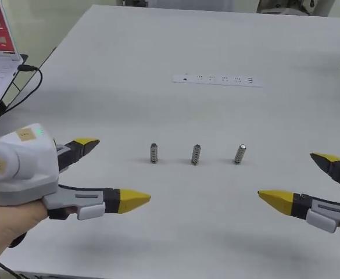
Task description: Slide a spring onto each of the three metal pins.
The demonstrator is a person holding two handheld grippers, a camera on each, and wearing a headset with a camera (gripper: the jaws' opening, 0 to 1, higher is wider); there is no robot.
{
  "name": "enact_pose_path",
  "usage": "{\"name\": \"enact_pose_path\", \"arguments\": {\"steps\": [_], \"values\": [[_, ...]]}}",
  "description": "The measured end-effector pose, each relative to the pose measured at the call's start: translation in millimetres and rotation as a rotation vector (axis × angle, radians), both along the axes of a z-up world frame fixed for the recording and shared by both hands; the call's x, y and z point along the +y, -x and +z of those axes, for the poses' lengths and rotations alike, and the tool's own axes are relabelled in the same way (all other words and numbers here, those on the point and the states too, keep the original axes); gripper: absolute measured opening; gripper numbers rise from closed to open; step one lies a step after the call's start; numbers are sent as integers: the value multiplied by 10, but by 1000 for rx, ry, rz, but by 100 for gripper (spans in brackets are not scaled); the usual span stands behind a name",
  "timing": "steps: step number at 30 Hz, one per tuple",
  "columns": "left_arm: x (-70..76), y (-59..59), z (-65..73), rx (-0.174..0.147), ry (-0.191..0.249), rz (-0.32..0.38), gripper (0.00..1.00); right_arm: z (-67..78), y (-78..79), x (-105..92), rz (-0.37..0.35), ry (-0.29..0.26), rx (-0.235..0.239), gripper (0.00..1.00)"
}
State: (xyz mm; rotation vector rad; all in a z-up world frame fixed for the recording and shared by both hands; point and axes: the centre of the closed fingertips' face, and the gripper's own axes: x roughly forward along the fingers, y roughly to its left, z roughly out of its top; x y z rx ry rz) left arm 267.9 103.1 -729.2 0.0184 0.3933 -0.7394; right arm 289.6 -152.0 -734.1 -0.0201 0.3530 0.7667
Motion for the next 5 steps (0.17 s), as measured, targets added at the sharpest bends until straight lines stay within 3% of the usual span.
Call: {"name": "enact_pose_path", "arguments": {"steps": [5], "values": [[-66, 3, -38, 12, 0, -11, 98, -51, 42, -63, -25, 7, 13, 94]]}}
